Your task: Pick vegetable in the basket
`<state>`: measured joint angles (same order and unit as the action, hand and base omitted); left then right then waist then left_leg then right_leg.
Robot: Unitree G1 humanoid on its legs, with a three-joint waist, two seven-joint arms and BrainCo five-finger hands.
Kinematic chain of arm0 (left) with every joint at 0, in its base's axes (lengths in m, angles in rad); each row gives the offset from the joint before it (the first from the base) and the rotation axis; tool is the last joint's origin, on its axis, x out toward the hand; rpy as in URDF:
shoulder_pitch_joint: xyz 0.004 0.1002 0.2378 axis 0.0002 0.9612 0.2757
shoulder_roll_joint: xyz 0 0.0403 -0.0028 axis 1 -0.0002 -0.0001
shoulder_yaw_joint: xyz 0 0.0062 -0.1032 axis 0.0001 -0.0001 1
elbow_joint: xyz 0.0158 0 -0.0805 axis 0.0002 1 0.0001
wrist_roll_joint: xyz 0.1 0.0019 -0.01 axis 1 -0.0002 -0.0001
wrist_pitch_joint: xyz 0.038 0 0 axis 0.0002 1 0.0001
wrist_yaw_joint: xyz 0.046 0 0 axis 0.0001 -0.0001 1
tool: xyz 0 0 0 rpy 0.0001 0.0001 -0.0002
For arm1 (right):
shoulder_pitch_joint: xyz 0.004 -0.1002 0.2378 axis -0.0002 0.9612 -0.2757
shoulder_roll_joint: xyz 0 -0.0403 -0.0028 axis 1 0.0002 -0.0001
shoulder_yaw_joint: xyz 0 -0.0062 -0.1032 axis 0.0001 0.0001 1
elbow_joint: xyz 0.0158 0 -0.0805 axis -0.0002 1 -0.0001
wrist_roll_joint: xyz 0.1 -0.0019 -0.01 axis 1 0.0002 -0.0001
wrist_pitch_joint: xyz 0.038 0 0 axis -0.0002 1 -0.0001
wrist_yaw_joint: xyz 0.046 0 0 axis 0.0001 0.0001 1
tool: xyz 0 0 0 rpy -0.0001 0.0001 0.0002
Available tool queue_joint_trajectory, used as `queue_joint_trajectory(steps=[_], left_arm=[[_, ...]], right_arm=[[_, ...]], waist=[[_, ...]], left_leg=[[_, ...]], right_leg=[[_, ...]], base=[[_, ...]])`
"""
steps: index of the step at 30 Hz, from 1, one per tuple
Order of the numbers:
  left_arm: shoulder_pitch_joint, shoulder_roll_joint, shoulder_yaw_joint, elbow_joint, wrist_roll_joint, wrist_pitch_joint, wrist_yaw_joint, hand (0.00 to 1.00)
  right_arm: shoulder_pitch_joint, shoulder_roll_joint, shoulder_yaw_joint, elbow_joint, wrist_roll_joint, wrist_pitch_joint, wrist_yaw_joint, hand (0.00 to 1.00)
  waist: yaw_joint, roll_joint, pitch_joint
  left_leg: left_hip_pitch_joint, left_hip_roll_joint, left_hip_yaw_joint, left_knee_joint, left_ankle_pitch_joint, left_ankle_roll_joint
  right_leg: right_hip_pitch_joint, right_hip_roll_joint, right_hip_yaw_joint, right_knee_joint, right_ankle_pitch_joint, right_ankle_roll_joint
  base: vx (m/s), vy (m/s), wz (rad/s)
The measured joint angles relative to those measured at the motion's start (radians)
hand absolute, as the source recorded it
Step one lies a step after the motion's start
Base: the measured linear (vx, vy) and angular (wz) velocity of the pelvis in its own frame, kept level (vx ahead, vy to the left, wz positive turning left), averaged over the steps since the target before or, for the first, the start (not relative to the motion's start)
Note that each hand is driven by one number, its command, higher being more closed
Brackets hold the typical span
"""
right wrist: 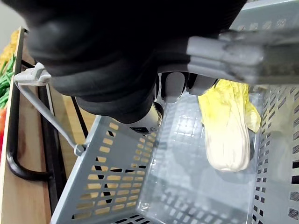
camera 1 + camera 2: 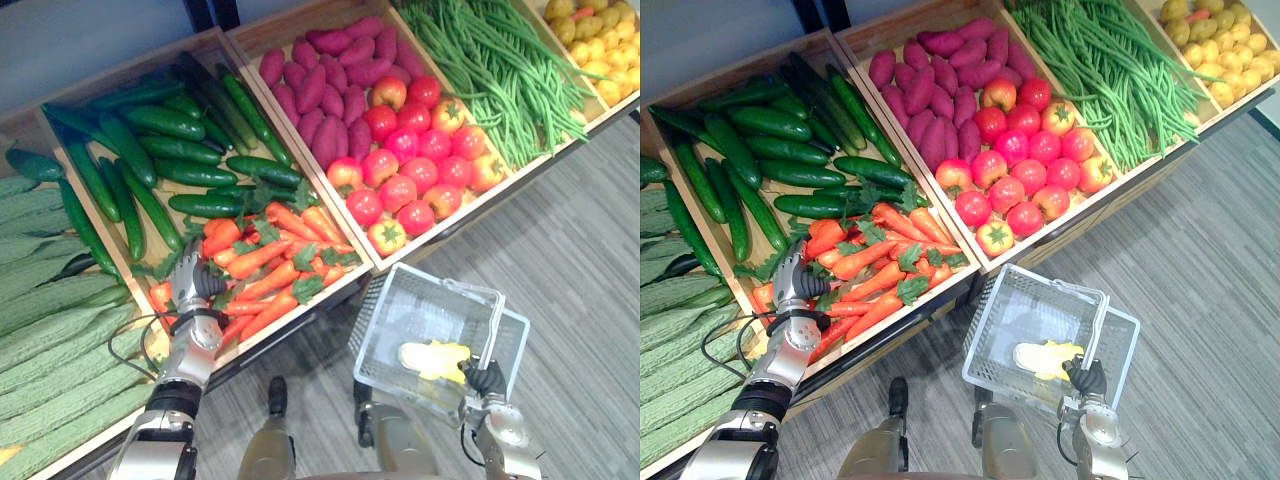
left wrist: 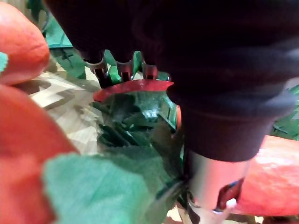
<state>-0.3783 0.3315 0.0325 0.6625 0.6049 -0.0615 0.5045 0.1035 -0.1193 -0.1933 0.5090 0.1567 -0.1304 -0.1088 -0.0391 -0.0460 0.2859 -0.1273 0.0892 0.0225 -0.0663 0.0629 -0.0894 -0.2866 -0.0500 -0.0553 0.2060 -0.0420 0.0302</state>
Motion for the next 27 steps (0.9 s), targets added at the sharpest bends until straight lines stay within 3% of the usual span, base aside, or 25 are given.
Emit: queue_joint_trajectory(steps=[8, 17, 22, 27], left_arm=[[-0.066, 0.054, 0.002, 0.025, -0.001, -0.008, -0.001, 1.00], [0.002, 0.007, -0.004, -0.009, -0.016, -0.011, -0.062, 1.00], [0.061, -0.019, -0.003, -0.054, -0.023, -0.003, -0.073, 1.00], [0.150, -0.041, 0.023, -0.209, -0.027, -0.001, -0.069, 1.00]], right_arm=[[-0.015, -0.008, 0.006, 0.000, 0.007, -0.004, 0.000, 1.00], [-0.017, -0.007, 0.000, -0.003, 0.011, -0.004, 0.002, 1.00], [-0.016, -0.007, -0.003, -0.006, 0.011, -0.004, 0.005, 1.00], [-0.002, -0.005, -0.007, -0.011, 0.011, -0.003, 0.007, 1.00]], waist=[[-0.002, 0.002, 0.011], [-0.029, 0.004, 0.015], [-0.029, 0.006, 0.014], [-0.025, 0.016, 0.007]], left_leg=[[-0.005, -0.003, 0.008, -0.004, 0.000, 0.000], [0.034, -0.004, 0.006, -0.005, 0.000, 0.001], [0.041, -0.003, 0.003, -0.003, 0.000, 0.001], [0.069, -0.002, -0.001, -0.003, 0.000, 0.001]], right_leg=[[0.003, 0.001, 0.013, -0.037, 0.024, 0.007], [0.066, 0.001, 0.004, -0.080, 0.034, 0.008], [0.078, 0.001, 0.000, -0.082, 0.035, 0.008], [0.109, 0.001, -0.004, -0.084, 0.035, 0.007]], base=[[0.00, 0.004, -0.04], [0.02, 0.003, 0.02], [-0.01, 0.001, 0.02], [-0.01, 0.002, 0.02]])
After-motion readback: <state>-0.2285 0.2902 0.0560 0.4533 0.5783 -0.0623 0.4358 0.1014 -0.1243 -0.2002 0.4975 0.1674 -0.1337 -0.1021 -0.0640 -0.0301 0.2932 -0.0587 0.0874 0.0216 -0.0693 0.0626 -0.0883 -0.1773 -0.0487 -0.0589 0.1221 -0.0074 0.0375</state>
